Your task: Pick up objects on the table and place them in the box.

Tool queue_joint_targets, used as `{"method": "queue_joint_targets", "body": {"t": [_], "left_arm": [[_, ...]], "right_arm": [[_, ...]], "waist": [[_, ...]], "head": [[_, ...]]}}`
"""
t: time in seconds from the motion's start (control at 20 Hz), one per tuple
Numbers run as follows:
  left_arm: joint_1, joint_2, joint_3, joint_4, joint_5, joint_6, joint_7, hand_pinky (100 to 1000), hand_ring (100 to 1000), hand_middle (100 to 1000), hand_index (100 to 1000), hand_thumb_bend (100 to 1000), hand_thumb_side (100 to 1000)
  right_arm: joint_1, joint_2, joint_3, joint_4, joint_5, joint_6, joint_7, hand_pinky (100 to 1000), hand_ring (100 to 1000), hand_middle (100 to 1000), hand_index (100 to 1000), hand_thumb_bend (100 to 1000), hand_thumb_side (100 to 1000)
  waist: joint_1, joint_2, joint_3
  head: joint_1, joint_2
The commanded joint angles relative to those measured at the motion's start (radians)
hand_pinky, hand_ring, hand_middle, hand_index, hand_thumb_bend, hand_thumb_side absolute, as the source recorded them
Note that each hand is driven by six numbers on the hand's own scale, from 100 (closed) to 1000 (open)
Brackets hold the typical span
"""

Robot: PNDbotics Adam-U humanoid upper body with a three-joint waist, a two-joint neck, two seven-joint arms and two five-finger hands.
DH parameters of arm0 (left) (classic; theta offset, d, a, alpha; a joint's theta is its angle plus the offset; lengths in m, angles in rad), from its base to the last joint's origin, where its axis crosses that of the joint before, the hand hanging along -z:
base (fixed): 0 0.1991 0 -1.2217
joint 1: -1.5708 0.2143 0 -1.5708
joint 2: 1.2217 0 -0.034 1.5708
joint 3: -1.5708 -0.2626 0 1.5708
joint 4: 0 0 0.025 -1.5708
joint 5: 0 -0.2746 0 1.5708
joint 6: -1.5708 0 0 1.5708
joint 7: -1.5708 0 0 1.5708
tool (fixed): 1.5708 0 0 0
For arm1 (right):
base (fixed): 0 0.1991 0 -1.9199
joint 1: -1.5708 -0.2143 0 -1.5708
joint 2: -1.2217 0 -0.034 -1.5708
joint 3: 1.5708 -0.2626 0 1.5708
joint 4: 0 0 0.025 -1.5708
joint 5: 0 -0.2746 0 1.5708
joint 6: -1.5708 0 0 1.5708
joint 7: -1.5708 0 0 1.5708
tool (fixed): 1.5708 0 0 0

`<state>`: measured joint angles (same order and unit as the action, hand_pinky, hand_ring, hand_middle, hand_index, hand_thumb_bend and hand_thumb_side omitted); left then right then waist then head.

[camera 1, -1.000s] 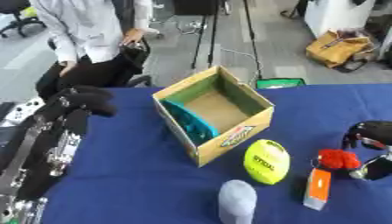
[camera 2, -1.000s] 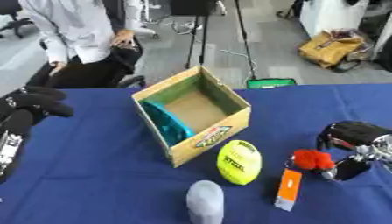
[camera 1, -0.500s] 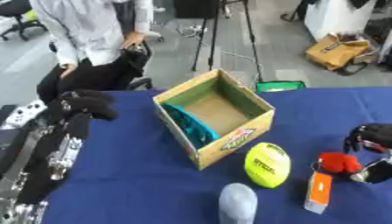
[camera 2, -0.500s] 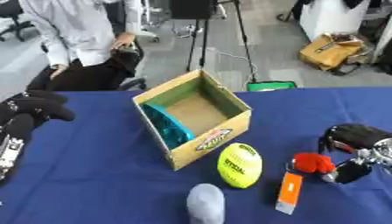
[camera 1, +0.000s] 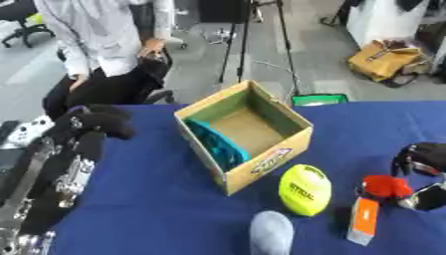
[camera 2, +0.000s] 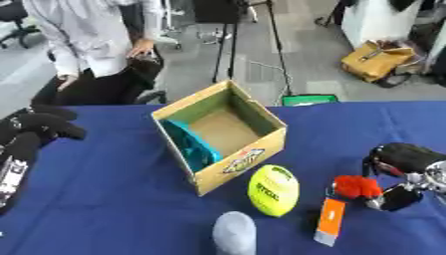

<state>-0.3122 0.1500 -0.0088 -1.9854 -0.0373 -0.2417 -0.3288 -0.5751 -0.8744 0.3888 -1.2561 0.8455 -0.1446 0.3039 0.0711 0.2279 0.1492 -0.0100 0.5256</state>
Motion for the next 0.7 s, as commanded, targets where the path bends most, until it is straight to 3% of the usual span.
{"method": "queue_joint_targets", "body": {"t": [0.05,0.35,0.7], "left_arm": [[-0.011,0.011,0.002,-0.015,0.002,-0.001,-0.003,698,680,723,757,100,627],[-0.011,0.011,0.002,-0.015,0.002,0.001,-0.006,698,680,723,757,100,623],[-0.011,0.01,0.003,-0.015,0.003,0.001,-0.008,698,681,724,757,100,619]], "right_arm": [[-0.005,-0.021,0.002,-0.002,0.009,0.002,-0.002,945,895,572,712,535,419],[-0.003,-0.018,0.001,0.001,0.002,0.002,0.001,942,886,520,668,486,386],[-0.002,-0.018,-0.001,-0.002,-0.009,0.019,-0.028,938,874,489,634,415,419]], "waist": [[-0.003,-0.009,0.002],[-0.002,-0.007,0.003],[0.0,-0.007,0.004]], "head": [[0.003,-0.012],[0.006,-0.013],[0.007,-0.012]]}}
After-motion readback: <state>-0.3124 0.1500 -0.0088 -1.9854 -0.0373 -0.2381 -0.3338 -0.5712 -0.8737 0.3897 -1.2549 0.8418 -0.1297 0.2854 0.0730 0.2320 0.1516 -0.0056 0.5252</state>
